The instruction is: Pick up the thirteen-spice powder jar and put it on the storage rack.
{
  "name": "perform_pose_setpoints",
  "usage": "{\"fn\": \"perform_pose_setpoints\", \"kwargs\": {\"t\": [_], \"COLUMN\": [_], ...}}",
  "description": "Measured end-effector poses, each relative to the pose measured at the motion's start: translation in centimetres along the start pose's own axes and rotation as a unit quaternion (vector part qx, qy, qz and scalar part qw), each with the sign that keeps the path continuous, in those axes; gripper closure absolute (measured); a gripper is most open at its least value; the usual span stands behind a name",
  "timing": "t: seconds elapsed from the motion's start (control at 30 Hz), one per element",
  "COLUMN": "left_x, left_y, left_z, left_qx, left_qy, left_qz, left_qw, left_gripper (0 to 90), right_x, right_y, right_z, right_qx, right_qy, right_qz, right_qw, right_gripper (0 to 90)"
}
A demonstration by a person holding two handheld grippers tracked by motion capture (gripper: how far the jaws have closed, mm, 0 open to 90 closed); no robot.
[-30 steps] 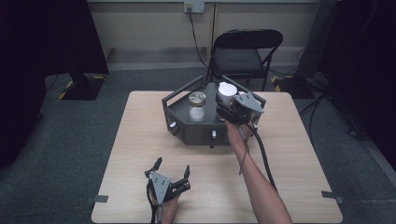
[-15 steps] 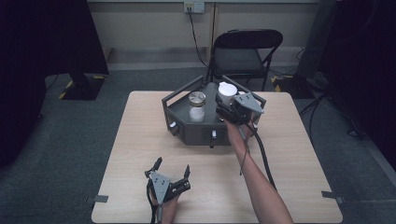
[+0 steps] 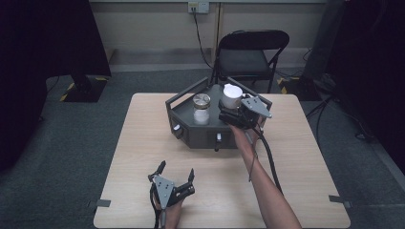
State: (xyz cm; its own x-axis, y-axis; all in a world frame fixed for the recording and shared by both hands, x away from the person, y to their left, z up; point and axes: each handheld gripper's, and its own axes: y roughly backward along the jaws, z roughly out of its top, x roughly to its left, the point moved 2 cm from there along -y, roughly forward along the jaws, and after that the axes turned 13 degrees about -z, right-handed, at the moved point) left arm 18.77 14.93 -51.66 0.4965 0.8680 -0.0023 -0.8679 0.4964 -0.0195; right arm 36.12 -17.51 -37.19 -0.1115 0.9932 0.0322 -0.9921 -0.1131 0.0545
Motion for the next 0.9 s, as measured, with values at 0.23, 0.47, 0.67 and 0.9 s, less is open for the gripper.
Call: {"fn": "perform_pose_setpoints", "kwargs": {"t": [0.23,0.47,0.67,0.9], "left_x": [0.0,0.0,0.1,0.2], "left_y": [0.0,0.0,0.0,0.0], "left_z": [0.0,0.0,0.0,0.1], "left_qx": [0.0,0.0,0.001,0.002], "left_qy": [0.0,0.0,0.0,0.0], "left_qz": [0.0,0.0,-0.002,-0.007], "left_qw": [1.0,1.0,1.0,1.0], "left_gripper": [0.2,0.2,0.3,2.2], "right_x": [-0.3,-0.6,-1.3,-2.4], "right_y": [1.2,2.4,3.6,5.4], "right_z": [-0.3,-1.0,-0.9,-1.2], "right_qx": [-0.008,-0.006,-0.006,-0.014], "right_qy": [0.007,0.006,0.0,-0.007], "right_qz": [0.002,-0.003,-0.009,-0.005], "right_qw": [0.9999,1.0,0.9999,0.9999], "right_gripper": [0.0,0.0,0.0,0.0]}}
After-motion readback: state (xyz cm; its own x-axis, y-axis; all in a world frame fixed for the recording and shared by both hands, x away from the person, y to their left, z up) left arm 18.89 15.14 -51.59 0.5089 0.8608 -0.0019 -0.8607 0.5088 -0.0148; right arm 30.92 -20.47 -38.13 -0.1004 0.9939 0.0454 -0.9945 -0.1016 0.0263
